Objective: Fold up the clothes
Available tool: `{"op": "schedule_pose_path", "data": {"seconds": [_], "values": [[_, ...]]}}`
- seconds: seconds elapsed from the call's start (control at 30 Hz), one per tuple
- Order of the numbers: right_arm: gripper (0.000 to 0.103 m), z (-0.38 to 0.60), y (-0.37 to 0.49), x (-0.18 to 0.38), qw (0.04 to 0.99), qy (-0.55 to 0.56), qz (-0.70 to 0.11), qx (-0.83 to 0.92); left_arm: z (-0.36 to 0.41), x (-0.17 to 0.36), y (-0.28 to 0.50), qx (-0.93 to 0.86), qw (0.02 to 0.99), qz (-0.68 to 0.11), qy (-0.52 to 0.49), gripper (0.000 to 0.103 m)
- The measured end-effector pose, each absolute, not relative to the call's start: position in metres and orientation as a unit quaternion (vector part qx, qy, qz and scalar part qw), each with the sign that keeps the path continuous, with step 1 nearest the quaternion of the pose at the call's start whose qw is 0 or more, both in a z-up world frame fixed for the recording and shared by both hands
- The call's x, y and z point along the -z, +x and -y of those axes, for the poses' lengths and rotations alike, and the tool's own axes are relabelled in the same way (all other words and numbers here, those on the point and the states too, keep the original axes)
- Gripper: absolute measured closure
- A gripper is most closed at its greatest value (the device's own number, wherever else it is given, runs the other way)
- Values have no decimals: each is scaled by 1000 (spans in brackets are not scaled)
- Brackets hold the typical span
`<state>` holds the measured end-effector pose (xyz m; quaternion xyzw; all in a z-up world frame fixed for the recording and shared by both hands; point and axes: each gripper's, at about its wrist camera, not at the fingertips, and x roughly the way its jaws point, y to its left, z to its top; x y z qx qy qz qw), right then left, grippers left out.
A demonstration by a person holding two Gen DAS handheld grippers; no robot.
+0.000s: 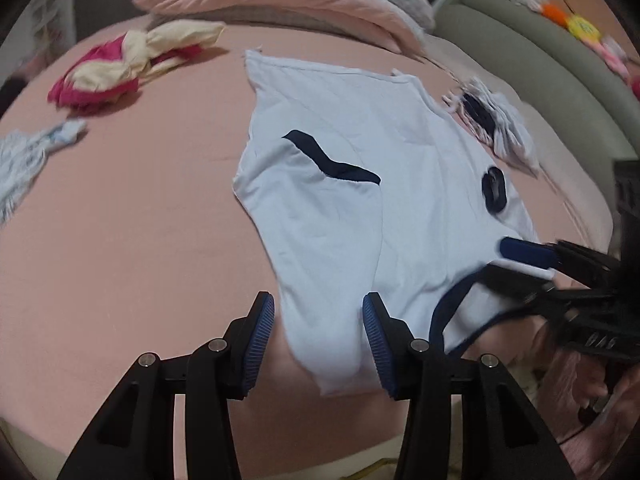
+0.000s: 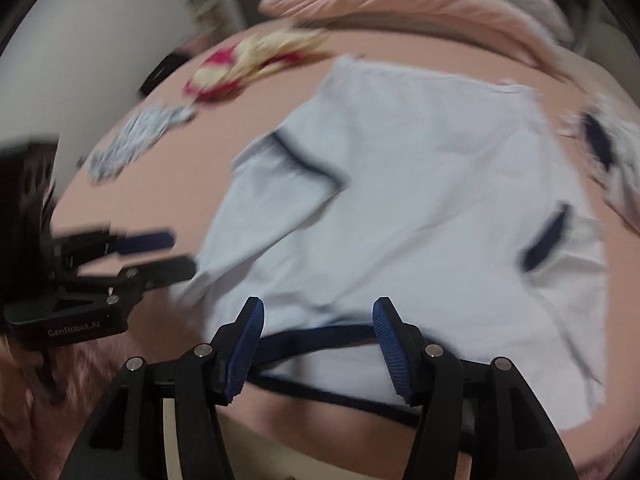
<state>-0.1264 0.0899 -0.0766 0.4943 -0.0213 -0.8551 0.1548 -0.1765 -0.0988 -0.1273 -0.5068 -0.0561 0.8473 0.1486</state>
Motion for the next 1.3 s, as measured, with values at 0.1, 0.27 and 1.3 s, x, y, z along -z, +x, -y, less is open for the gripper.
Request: {"op": "schedule_pose_path", "data": {"seconds": [0.1, 0.27, 1.3], "values": [[46, -132, -130, 72, 112, 494, 34, 861, 75, 127, -174, -853, 147, 35, -499, 60], [46, -173, -105, 107, 70, 528, -12, 846, 21, 131, -155, -864, 149, -53, -479, 60], [45, -272, -56, 113, 46, 474, 186, 859, 49, 128, -109, -860, 98, 131, -484, 61]]}}
